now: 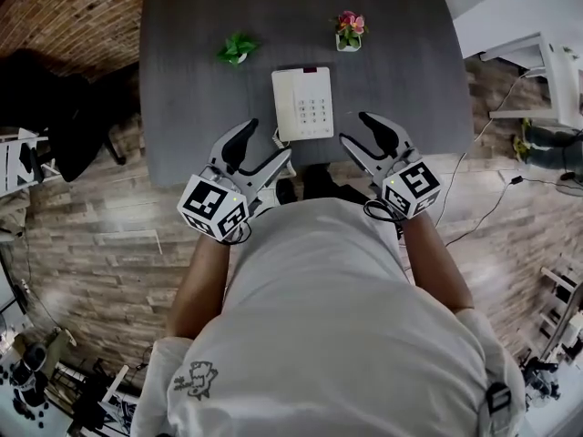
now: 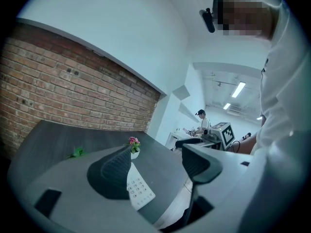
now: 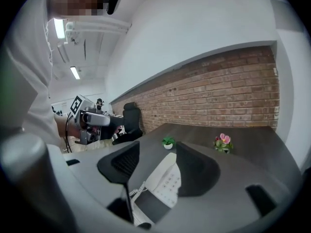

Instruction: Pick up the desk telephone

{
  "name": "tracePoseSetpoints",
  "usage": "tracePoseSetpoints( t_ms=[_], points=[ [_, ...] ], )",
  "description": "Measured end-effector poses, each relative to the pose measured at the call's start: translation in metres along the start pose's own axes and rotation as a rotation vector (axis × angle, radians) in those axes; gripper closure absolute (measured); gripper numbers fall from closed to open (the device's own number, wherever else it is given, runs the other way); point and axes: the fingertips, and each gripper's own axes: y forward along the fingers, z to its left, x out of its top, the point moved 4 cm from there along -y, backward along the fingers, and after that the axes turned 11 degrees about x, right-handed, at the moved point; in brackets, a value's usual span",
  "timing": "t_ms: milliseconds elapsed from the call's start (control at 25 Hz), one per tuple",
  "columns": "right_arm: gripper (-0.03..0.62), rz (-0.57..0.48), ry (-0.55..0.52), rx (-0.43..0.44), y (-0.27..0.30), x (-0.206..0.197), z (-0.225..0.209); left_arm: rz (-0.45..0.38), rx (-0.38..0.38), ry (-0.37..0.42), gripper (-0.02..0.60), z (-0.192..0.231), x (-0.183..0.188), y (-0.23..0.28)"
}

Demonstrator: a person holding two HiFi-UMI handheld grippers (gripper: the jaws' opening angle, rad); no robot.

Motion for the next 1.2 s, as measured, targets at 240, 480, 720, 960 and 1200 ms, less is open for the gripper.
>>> tracePoseSetpoints(
  t_ms=[240,480,720,960,1200],
  points=[
    [0.349,0.091,0.071,0.044,0.012,-0.032,-0.035,0.105,-0.027,-0.062,0.238,0.011,-0.022,0.032],
    [0.349,0.184,0.145,0.098,0.026,-0.067,-0.062,0.222,-0.015,-0.122,0.238,0.029,-0.051,0.062],
    [0.350,0.241,0.218,0.130,0.041,-0.098,-0.085,0.327,0.005,-0.180,0.235,0.053,-0.085,0.088],
    [0.352,0.316,0.338,0.164,0.050,-0.144,-0.105,0.394,0.043,-0.273,0.230,0.081,-0.121,0.109],
    [0.364,0.332,0.461,0.190,0.061,-0.173,-0.122,0.476,0.021,-0.317,0.227,0.104,-0.159,0.126]
  ],
)
